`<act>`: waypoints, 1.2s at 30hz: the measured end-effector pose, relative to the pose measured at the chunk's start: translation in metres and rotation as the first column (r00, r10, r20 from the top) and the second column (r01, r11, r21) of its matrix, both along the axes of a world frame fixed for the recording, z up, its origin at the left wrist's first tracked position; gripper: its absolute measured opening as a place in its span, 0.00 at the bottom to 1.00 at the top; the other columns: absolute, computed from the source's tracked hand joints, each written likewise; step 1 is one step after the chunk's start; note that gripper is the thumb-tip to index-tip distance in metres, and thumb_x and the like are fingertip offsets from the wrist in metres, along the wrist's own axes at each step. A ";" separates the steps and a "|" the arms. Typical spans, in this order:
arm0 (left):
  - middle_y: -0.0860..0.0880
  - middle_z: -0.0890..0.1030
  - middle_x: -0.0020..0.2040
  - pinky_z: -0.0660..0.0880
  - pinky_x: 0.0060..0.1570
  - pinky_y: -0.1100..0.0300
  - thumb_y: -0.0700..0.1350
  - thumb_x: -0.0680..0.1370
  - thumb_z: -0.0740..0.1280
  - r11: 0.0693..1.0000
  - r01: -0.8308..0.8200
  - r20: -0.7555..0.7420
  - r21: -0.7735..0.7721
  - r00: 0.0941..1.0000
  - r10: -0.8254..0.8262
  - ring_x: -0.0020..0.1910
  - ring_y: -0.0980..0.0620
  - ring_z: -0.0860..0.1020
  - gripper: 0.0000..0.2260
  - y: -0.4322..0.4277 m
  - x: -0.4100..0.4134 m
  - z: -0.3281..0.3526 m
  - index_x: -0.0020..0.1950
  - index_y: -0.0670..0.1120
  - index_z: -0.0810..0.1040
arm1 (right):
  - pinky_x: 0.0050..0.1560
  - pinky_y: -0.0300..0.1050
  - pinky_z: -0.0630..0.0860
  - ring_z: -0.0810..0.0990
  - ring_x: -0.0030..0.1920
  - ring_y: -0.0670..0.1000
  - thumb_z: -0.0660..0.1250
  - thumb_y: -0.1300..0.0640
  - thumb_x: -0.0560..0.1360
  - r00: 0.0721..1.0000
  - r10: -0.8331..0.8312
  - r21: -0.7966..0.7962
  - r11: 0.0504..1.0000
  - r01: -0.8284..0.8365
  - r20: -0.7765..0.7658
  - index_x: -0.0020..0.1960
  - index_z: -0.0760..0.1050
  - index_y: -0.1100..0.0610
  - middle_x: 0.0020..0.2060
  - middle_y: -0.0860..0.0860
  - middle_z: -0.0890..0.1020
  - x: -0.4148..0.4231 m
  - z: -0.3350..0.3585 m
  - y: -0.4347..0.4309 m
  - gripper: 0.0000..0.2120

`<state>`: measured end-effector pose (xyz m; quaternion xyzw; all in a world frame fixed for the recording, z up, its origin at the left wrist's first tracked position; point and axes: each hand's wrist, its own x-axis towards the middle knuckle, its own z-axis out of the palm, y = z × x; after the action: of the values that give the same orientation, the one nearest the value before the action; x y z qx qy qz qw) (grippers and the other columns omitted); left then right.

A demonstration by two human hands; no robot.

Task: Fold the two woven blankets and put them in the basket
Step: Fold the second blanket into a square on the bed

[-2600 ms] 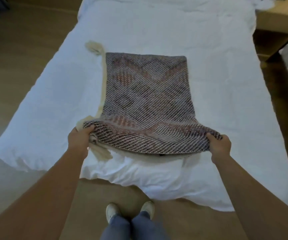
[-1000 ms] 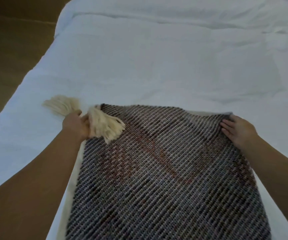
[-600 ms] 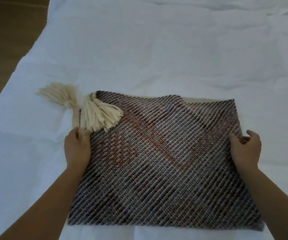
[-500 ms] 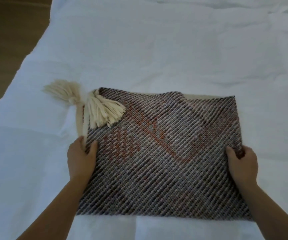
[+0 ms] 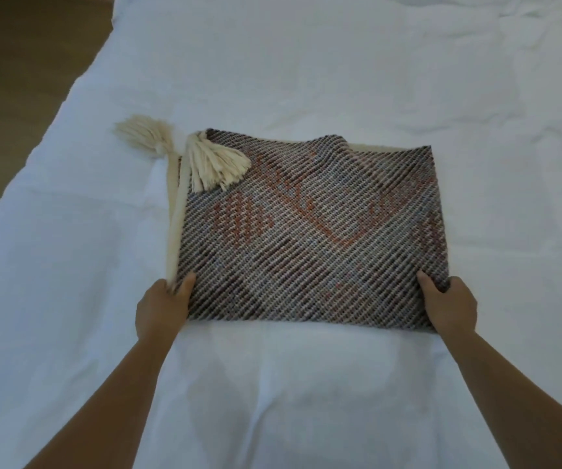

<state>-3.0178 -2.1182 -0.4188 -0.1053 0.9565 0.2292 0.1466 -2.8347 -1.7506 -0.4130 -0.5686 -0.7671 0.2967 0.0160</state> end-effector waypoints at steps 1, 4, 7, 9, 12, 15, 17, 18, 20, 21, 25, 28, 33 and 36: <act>0.46 0.71 0.30 0.62 0.30 0.56 0.58 0.77 0.60 0.999 0.021 -0.025 0.030 0.999 -0.020 0.32 0.45 0.70 0.21 -0.001 0.002 0.001 0.33 0.44 0.66 | 0.40 0.47 0.66 0.71 0.39 0.57 0.61 0.43 0.76 1.000 0.007 -0.014 1.000 -0.007 -0.011 0.45 0.69 0.63 0.37 0.57 0.73 0.003 0.001 -0.001 0.21; 0.47 0.67 0.28 0.60 0.30 0.55 0.52 0.78 0.60 0.984 0.059 -0.083 0.171 0.996 -0.045 0.31 0.47 0.66 0.20 -0.003 0.005 0.010 0.31 0.44 0.62 | 0.42 0.49 0.67 0.73 0.42 0.58 0.58 0.47 0.78 0.994 0.020 -0.048 0.999 -0.025 -0.106 0.45 0.71 0.65 0.40 0.60 0.75 0.008 0.005 -0.003 0.19; 0.48 0.64 0.29 0.59 0.30 0.56 0.49 0.79 0.60 0.936 -0.010 -0.110 0.351 0.993 0.052 0.29 0.50 0.62 0.19 -0.009 0.007 0.021 0.31 0.44 0.61 | 0.43 0.50 0.67 0.72 0.43 0.57 0.57 0.49 0.79 0.979 -0.016 -0.058 0.998 0.004 -0.202 0.45 0.69 0.64 0.41 0.60 0.74 0.013 0.015 0.001 0.17; 0.47 0.66 0.32 0.60 0.31 0.56 0.49 0.79 0.60 0.887 -0.086 -0.093 0.453 0.985 0.143 0.31 0.50 0.63 0.16 -0.020 0.009 0.027 0.36 0.40 0.67 | 0.45 0.52 0.68 0.72 0.45 0.56 0.56 0.49 0.79 0.967 -0.051 -0.046 0.998 0.041 -0.250 0.47 0.70 0.64 0.43 0.59 0.73 0.020 0.021 0.007 0.17; 0.45 0.69 0.39 0.65 0.38 0.56 0.46 0.79 0.59 0.792 -0.190 -0.014 0.579 0.970 0.243 0.39 0.49 0.67 0.09 -0.044 0.018 0.027 0.43 0.43 0.71 | 0.44 0.53 0.70 0.71 0.43 0.56 0.57 0.48 0.79 0.952 -0.130 -0.078 0.991 0.112 -0.279 0.47 0.70 0.64 0.43 0.59 0.73 0.038 0.023 0.015 0.18; 0.43 0.73 0.43 0.67 0.44 0.54 0.47 0.79 0.60 0.845 -0.255 0.080 0.470 0.966 0.247 0.44 0.47 0.71 0.09 -0.062 0.041 0.014 0.45 0.43 0.74 | 0.41 0.53 0.69 0.71 0.41 0.56 0.58 0.48 0.78 0.962 -0.125 -0.137 0.986 0.094 -0.243 0.45 0.71 0.68 0.40 0.59 0.73 0.054 0.013 0.007 0.21; 0.40 0.72 0.37 0.65 0.39 0.54 0.47 0.79 0.60 0.934 -0.176 0.112 0.311 0.983 0.148 0.38 0.45 0.70 0.14 -0.064 0.050 0.005 0.38 0.40 0.72 | 0.40 0.51 0.67 0.72 0.41 0.58 0.59 0.50 0.79 0.983 -0.052 -0.145 0.989 0.027 -0.175 0.43 0.70 0.68 0.37 0.59 0.73 0.056 0.005 -0.001 0.19; 0.40 0.70 0.34 0.64 0.36 0.54 0.47 0.79 0.60 0.960 -0.131 0.112 0.247 0.988 0.106 0.36 0.45 0.70 0.16 -0.062 0.051 0.003 0.35 0.39 0.70 | 0.40 0.50 0.67 0.73 0.41 0.59 0.60 0.51 0.78 0.990 -0.018 -0.137 0.991 -0.002 -0.142 0.43 0.70 0.67 0.37 0.59 0.73 0.054 0.004 -0.005 0.17; 0.39 0.72 0.35 0.67 0.36 0.52 0.46 0.78 0.61 0.978 -0.115 0.091 0.175 0.991 0.100 0.37 0.42 0.72 0.14 -0.053 0.047 0.004 0.39 0.36 0.72 | 0.43 0.52 0.70 0.75 0.47 0.64 0.63 0.54 0.77 0.995 0.035 -0.045 0.998 -0.040 -0.090 0.48 0.70 0.66 0.41 0.62 0.75 0.046 0.006 -0.011 0.13; 0.37 0.75 0.43 0.71 0.41 0.50 0.46 0.77 0.61 0.984 -0.121 0.055 0.134 0.992 0.115 0.43 0.39 0.74 0.12 -0.048 0.046 0.008 0.49 0.36 0.74 | 0.48 0.56 0.71 0.75 0.51 0.66 0.65 0.56 0.75 0.997 0.071 0.067 0.995 -0.068 -0.041 0.54 0.70 0.66 0.46 0.65 0.75 0.042 0.010 -0.015 0.15; 0.38 0.66 0.69 0.65 0.62 0.40 0.46 0.76 0.64 0.976 0.193 -0.163 -0.101 0.965 -0.207 0.68 0.37 0.64 0.25 -0.024 0.062 0.016 0.71 0.42 0.63 | 0.64 0.63 0.63 0.67 0.66 0.67 0.67 0.56 0.73 0.884 0.449 0.384 0.800 -0.461 0.126 0.68 0.65 0.64 0.65 0.67 0.69 0.027 0.014 -0.055 0.27; 0.45 0.54 0.77 0.55 0.70 0.43 0.54 0.80 0.55 0.855 0.459 0.028 -0.240 0.884 -0.467 0.75 0.44 0.51 0.25 -0.008 0.081 0.012 0.75 0.50 0.57 | 0.71 0.60 0.52 0.57 0.74 0.59 0.53 0.48 0.78 0.705 0.650 0.263 0.655 -0.709 0.284 0.74 0.58 0.56 0.74 0.58 0.60 0.019 0.007 -0.094 0.26; 0.49 0.50 0.78 0.48 0.72 0.45 0.56 0.80 0.51 0.842 0.489 0.102 -0.229 0.872 -0.479 0.76 0.48 0.47 0.25 0.001 0.089 0.030 0.76 0.50 0.51 | 0.73 0.57 0.43 0.44 0.76 0.52 0.43 0.46 0.80 0.557 0.753 0.110 0.558 -0.823 0.349 0.76 0.44 0.52 0.77 0.50 0.48 0.000 0.015 -0.145 0.26; 0.49 0.51 0.77 0.48 0.72 0.46 0.55 0.80 0.51 0.819 0.548 0.078 -0.168 0.836 -0.543 0.76 0.49 0.47 0.25 -0.009 0.085 0.063 0.76 0.50 0.51 | 0.74 0.54 0.44 0.46 0.76 0.51 0.44 0.46 0.81 0.495 0.819 0.125 0.480 -0.868 0.291 0.76 0.47 0.53 0.77 0.50 0.51 -0.013 0.040 -0.188 0.26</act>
<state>-2.9333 -2.1269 -0.3562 0.1567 0.9615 0.0872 0.2084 -2.8481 -1.9383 -0.3726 -0.1340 -0.9760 0.1083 -0.1332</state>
